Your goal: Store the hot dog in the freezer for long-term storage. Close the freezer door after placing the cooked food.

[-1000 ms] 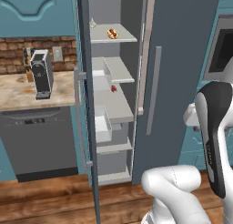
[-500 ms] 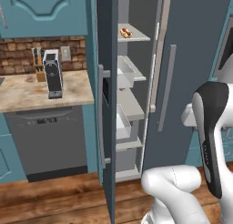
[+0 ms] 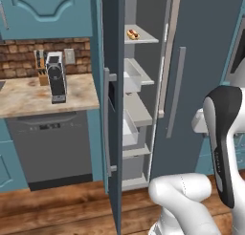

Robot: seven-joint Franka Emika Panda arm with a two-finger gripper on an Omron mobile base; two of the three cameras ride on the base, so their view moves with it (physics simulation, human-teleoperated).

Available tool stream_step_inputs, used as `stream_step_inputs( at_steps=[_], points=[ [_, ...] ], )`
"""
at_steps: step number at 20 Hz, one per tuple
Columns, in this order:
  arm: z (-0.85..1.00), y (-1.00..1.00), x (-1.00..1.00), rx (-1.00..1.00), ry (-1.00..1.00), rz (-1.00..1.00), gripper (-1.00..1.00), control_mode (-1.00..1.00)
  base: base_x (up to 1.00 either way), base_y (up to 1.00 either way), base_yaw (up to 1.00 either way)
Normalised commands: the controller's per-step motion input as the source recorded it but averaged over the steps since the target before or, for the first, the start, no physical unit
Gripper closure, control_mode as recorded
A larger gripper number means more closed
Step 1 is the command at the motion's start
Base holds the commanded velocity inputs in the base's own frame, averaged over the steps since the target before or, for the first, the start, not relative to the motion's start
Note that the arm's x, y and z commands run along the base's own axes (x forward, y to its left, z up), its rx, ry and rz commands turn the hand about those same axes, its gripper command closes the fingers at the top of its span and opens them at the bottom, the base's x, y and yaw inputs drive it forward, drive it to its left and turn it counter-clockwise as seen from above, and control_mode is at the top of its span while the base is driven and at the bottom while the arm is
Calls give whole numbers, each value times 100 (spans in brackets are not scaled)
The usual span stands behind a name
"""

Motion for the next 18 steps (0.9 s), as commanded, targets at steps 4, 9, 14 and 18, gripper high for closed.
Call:
stream_step_inputs(
  at_steps=[4, 9, 14, 18],
  points=[
    [0, 0, 0, 0, 0, 0, -100, 100, 4, 9, 2],
    [0, 0, 0, 0, 0, 0, -100, 100, 17, 10, 4],
    [0, 0, 0, 0, 0, 0, -100, 100, 21, 11, 3],
    [0, 0, 0, 0, 0, 0, -100, 100, 26, 13, 4]
  ],
)
